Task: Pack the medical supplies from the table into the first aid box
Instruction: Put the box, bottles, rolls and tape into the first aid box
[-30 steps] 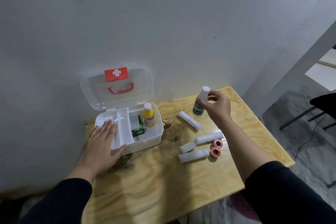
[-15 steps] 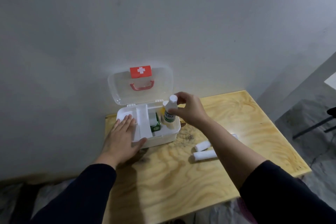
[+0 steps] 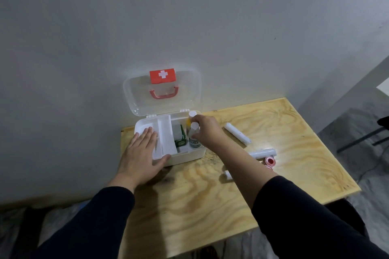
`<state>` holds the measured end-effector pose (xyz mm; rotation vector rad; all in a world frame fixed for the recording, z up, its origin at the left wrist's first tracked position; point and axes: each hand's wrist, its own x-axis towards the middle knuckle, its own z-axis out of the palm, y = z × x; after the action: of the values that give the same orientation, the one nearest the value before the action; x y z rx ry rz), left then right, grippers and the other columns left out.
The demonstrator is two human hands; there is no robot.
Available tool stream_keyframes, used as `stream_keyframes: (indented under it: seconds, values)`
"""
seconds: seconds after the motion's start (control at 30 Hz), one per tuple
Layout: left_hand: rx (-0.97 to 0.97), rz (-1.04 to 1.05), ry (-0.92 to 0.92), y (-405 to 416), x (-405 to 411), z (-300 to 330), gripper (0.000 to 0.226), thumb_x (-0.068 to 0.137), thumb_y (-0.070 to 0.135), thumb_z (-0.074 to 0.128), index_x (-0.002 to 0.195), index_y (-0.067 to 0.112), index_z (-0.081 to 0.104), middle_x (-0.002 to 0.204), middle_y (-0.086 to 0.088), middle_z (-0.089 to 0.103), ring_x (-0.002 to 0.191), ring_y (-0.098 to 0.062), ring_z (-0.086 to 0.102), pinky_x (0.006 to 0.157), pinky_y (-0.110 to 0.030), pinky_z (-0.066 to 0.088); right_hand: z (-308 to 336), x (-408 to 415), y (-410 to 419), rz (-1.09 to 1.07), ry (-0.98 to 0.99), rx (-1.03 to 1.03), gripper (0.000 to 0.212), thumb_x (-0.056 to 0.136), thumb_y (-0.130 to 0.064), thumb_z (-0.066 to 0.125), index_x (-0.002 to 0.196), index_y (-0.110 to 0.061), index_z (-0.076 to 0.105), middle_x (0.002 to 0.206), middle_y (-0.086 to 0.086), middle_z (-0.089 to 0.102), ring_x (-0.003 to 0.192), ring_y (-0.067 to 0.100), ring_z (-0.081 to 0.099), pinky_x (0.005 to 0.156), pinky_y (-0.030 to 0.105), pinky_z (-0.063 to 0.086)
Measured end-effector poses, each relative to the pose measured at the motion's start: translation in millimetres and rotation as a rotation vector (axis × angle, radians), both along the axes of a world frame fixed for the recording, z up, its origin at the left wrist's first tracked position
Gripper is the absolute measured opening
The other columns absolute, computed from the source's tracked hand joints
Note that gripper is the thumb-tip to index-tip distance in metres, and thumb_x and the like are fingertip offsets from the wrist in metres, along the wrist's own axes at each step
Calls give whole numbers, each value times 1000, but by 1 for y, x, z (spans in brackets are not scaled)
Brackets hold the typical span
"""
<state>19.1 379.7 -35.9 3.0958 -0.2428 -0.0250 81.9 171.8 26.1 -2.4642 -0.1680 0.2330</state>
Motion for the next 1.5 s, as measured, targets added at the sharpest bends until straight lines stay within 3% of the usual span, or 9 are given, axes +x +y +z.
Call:
stream_keyframes:
  seconds: [0.17,0.27,0.4,0.53,0.63,0.87,1.1,1.3,1.5]
  values:
    - [-11,-3,6,0,0,0,97,78,76,2,150,12,14,158,-5,7,146,-16,2,119,-36,-1,20,4,-43,-134,-82,214,43,81,-11,72,123,-8,60,115,9,68,108,18,63,95,29,49]
    - [-15,-1,9,0,0,-1,98,77,76,1,150,11,14,158,-6,7,146,-15,2,119,-35,-2,16,1,-85,-77,-102,-41,32,87,-4,62,119,-7,64,116,11,69,108,23,64,94,28,49]
    - [7,7,3,0,1,-2,100,76,77,-3,150,11,11,158,-5,5,145,-13,0,119,-34,-3,-17,-13,-133,49,107,-498,38,86,0,54,119,-15,65,120,10,65,104,27,63,87,35,52]
    - [15,10,4,0,0,-1,99,76,76,-3,150,11,10,158,-5,3,145,-13,0,119,-34,-3,-45,-24,-156,77,162,-628,42,85,-8,57,124,-22,59,122,2,61,106,22,61,81,31,50]
    - [6,10,7,0,-1,0,99,77,76,-1,150,10,11,158,-5,5,145,-14,1,119,-35,-2,-59,-24,-163,103,96,-707,35,82,-12,59,115,-23,64,113,-1,64,101,21,61,70,29,45]
    - [-10,12,-5,1,1,-2,95,81,76,6,149,10,17,157,-4,10,145,-14,4,119,-36,1,-43,19,-144,-116,-196,-292,24,88,-16,59,108,-6,70,100,13,67,92,31,61,65,28,40]
    - [5,9,-13,1,0,-4,94,84,74,9,147,6,23,155,-7,18,144,-17,14,115,-27,-8,-62,56,-115,-166,-23,-296,24,88,-20,60,102,-3,69,100,16,68,89,31,62,67,31,45]
    - [-2,12,-30,1,-1,-4,93,84,74,10,147,7,23,155,-7,17,144,-17,13,116,-29,-6,-73,59,-101,-267,81,-381,8,87,-11,61,85,-3,65,76,9,56,71,27,52,57,27,37]
    - [-20,14,-38,0,-1,0,96,82,75,4,147,7,21,155,-7,16,144,-17,12,117,-34,1,-55,56,-106,-276,0,-177,8,81,-10,63,85,-6,68,73,10,59,68,26,51,47,23,27]
